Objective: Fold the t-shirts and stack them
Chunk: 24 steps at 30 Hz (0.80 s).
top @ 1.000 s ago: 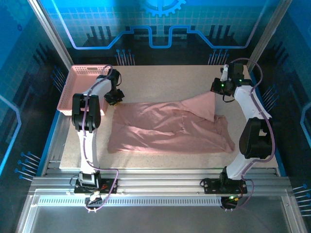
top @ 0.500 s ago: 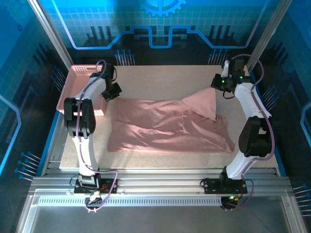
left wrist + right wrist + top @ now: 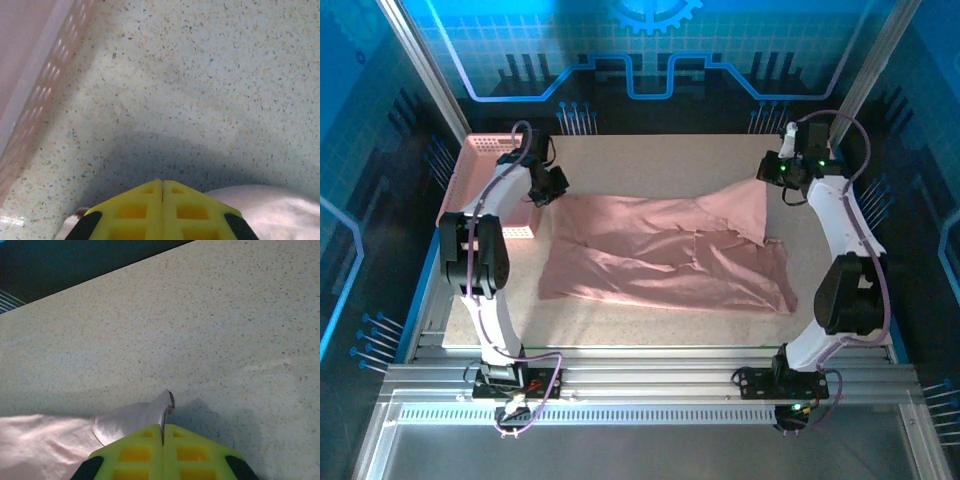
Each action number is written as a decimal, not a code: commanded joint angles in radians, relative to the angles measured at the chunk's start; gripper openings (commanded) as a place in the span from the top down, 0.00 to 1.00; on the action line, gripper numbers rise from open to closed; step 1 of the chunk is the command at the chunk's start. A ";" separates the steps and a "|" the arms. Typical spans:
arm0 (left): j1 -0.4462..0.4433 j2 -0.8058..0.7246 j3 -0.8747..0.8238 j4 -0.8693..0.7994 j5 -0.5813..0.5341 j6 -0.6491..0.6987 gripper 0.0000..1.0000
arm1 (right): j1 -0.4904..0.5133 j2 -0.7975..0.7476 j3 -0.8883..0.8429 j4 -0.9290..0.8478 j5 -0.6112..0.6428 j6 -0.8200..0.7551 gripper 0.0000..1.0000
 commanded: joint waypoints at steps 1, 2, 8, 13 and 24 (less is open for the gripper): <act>0.012 -0.101 -0.052 0.037 0.040 0.053 1.00 | 0.012 -0.124 -0.050 -0.024 0.010 -0.044 1.00; 0.012 -0.119 -0.069 0.044 0.048 0.059 1.00 | 0.010 -0.151 -0.069 -0.027 0.006 -0.050 1.00; 0.012 -0.242 -0.209 0.078 0.071 0.068 1.00 | 0.006 -0.310 -0.185 -0.122 -0.039 -0.100 1.00; 0.012 -0.323 -0.341 0.107 0.066 0.061 1.00 | -0.037 -0.444 -0.322 -0.155 -0.012 -0.064 1.00; 0.012 -0.359 -0.491 0.093 0.008 0.002 1.00 | -0.103 -0.594 -0.537 -0.204 -0.069 0.050 1.00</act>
